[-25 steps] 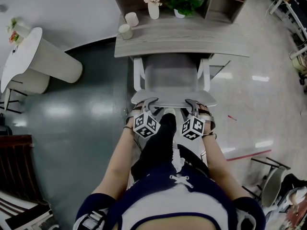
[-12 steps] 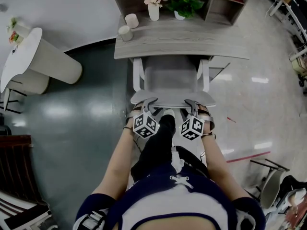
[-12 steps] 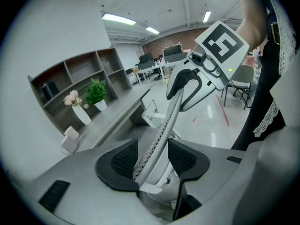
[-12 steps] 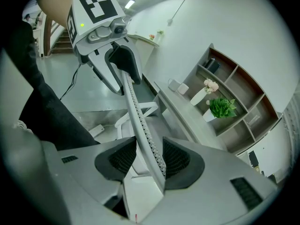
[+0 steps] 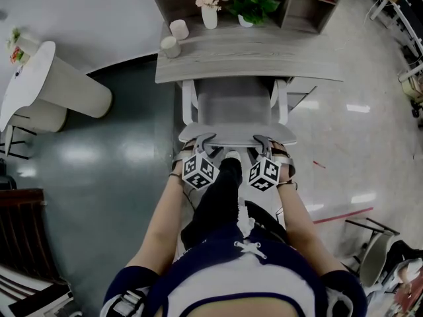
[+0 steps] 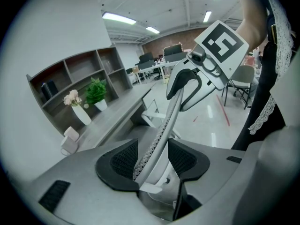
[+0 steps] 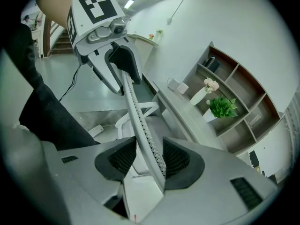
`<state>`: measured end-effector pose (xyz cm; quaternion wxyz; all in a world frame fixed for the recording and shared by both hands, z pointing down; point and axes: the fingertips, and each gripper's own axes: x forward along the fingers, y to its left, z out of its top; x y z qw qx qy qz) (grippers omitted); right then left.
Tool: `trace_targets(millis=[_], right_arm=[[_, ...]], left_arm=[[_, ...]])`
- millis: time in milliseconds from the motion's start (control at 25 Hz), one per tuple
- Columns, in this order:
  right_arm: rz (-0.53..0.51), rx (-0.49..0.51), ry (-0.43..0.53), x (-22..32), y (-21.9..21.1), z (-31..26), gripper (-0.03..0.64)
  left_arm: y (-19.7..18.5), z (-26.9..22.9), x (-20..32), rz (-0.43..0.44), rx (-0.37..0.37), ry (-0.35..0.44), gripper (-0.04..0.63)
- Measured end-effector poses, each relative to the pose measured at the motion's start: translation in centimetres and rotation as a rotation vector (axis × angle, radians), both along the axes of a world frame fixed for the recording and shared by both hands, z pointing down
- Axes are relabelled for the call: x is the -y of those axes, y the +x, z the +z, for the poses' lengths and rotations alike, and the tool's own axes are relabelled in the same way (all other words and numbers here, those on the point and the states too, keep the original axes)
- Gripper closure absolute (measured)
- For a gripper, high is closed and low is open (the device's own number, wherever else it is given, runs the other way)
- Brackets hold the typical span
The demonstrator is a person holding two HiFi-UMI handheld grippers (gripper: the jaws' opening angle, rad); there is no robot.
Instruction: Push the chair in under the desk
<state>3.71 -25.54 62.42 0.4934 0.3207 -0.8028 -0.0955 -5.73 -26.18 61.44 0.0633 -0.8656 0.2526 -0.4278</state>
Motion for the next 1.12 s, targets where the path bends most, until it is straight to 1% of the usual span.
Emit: trace_targets(millis=[1120], right_arm=[[-0.001, -0.002, 0.011, 2.1, -0.1, -0.2, 0.447]], left_arm=[[-0.1, -0.2, 2.1, 0.001, -0.005, 0.006, 0.394]])
